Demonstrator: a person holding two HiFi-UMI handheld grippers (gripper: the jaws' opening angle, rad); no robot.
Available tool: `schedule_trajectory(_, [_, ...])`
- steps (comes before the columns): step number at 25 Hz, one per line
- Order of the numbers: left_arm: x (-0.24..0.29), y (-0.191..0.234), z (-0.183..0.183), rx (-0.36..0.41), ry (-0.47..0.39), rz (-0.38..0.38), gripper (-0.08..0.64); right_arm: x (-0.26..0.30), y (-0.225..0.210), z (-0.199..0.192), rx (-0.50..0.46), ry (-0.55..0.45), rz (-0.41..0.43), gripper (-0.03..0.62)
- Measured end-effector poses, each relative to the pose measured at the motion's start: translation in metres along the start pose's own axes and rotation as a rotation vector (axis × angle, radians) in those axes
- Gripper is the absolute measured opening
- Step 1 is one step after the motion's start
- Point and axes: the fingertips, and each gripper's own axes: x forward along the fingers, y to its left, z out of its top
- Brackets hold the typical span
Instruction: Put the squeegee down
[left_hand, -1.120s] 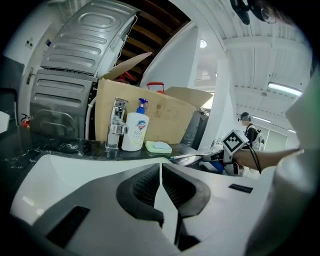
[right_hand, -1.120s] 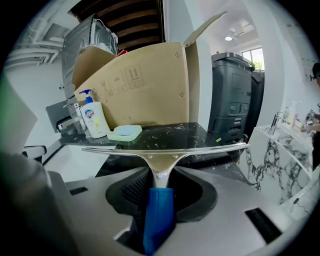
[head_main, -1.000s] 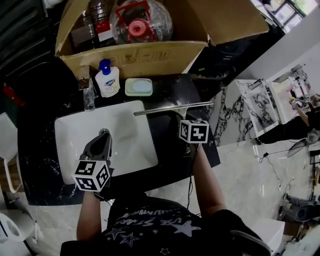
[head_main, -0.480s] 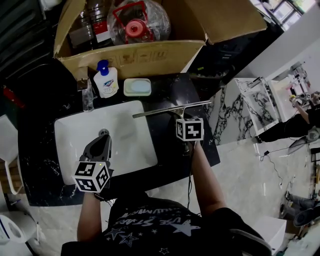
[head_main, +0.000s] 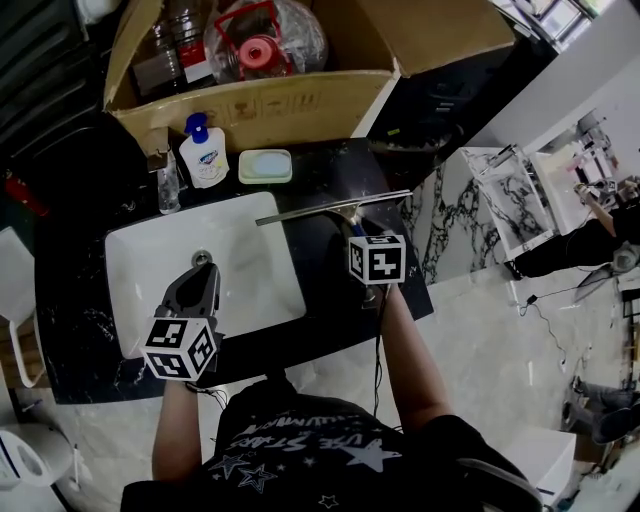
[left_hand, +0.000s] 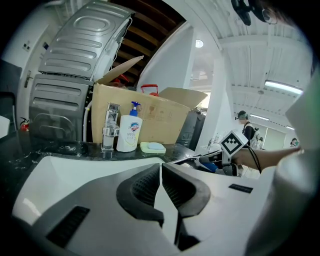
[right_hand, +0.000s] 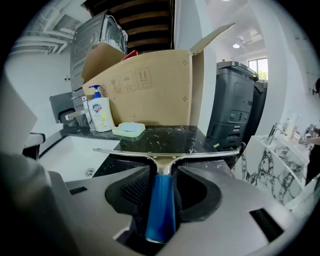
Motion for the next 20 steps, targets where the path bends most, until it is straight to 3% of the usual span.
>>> schedule_trajectory(11, [-0.047,-0.055,0.001,0.039,-0.041,0.005,0.029,-0.089,0.017,0.004,0.022,-0.17,0.071,0.148])
schedule_trajectory(14, [-0.062,-0.07,-0.002,0.043,-0.053,0.011,0.029,-0.116,0.022,0.0,0.013,-0.213,0.085,0.075])
schedule_trajectory(20, [-0.091,-0.101,-0.011,0.053,-0.067,0.015,0.029,-0.161,0.031,-0.016,0.001,-0.257,0.121,0.06])
